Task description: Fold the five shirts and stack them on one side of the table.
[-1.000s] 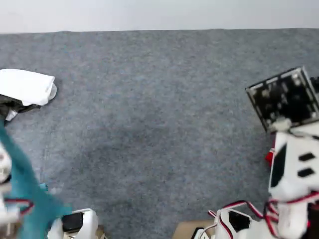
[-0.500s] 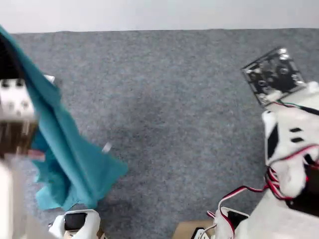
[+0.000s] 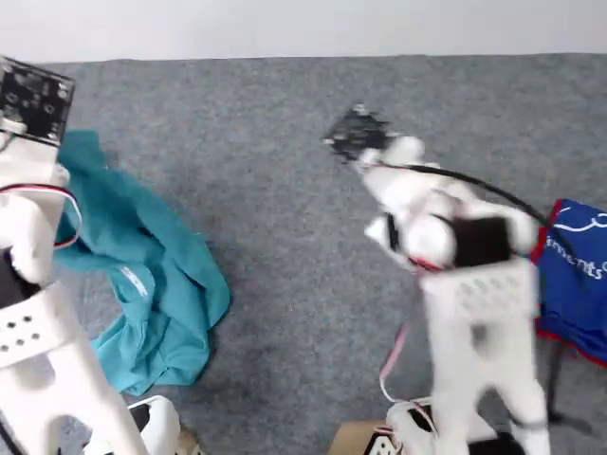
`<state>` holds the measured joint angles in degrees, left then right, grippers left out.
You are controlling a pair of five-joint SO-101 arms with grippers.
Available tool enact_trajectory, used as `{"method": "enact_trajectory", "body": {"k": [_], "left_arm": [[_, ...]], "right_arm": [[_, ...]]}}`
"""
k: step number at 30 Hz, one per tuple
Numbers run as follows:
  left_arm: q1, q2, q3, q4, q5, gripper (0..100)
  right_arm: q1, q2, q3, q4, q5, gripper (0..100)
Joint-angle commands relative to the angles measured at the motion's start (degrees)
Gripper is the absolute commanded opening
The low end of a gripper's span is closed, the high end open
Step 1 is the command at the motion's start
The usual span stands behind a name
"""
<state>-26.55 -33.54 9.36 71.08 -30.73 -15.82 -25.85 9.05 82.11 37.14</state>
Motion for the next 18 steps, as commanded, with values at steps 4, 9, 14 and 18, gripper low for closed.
{"method": "enact_trajectory", "body": {"k": [4, 9, 14, 18], "left_arm": [[-4.48, -1.41, 8.40, -1.23, -1.67, 0], [-8.97, -1.41, 12.44, -1.23, -8.53, 0], [-15.21, -1.41, 13.05, -1.23, -13.36, 0], [-21.19, -1.41, 12.97, -2.20, -16.70, 0]], "right_arm": [[-8.40, 18.42, -4.13, -11.21, -2.37, 1.0], [-13.41, 33.01, -17.85, -11.12, -1.85, 1.0], [-16.04, 46.55, -32.97, -11.12, -1.85, 1.0], [-17.89, 56.84, -45.01, -11.12, -1.76, 1.0]]}}
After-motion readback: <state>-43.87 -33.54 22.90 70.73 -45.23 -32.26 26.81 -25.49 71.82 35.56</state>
